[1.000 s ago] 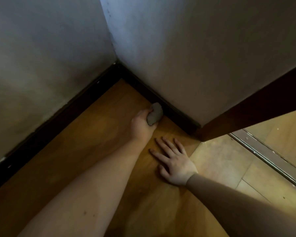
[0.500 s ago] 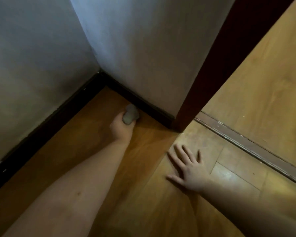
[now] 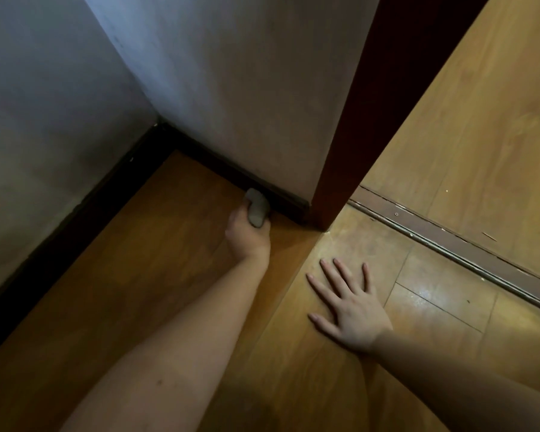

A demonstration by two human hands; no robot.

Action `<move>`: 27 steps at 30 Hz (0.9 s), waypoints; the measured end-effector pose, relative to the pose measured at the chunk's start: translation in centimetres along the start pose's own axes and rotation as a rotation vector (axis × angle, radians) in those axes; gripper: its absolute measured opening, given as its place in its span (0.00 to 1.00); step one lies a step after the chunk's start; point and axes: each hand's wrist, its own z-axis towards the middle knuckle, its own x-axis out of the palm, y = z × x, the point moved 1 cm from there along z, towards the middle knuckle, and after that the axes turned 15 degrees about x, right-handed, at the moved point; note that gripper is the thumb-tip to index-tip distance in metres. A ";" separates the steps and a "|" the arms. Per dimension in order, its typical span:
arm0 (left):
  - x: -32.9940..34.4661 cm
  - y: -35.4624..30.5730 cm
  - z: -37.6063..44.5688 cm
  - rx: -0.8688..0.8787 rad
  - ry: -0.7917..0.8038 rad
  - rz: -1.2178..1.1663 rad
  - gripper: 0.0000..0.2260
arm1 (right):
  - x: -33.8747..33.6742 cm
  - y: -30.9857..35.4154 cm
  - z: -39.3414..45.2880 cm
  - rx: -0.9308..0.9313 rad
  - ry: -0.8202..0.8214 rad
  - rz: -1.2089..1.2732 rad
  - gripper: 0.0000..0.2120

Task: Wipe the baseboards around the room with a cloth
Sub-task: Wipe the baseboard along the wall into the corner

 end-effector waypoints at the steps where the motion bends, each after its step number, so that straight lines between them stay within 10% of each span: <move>1: 0.4 -0.3 -0.8 0.012 0.005 0.004 0.19 | 0.0 -0.1 0.0 0.000 0.001 0.003 0.36; 16: -1.7 0.5 -3.5 0.392 0.218 0.016 0.18 | -1.0 -0.2 -0.2 0.020 0.045 -0.014 0.32; 27: -9.4 6.7 10.4 0.092 -0.062 0.091 0.27 | -1.0 -0.2 -0.3 0.026 -0.003 -0.021 0.31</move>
